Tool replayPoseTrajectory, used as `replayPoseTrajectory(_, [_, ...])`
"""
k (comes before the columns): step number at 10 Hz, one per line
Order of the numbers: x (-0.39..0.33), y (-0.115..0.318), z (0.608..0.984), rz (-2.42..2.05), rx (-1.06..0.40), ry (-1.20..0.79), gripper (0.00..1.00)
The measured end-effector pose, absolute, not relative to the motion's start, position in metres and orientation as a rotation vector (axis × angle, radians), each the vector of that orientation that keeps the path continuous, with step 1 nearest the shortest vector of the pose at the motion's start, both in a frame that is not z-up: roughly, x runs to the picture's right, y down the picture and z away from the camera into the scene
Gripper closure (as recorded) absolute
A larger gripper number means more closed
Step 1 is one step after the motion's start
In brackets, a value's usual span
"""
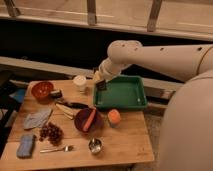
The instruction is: Wipe red bowl with eraser
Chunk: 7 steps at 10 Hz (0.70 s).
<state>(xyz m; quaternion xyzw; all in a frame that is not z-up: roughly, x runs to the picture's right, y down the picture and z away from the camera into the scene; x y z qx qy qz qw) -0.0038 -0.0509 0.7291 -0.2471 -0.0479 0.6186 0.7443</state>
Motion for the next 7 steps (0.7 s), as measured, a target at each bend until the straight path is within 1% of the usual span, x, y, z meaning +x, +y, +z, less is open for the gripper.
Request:
replayPoseTrajectory(4, [-0.026,-0.058,0.739,1.281,-0.574,-0.177,1.0])
replayPoseTrajectory(7, [-0.092,-0.077,0.749,1.188,-0.595,-0.269,1.0])
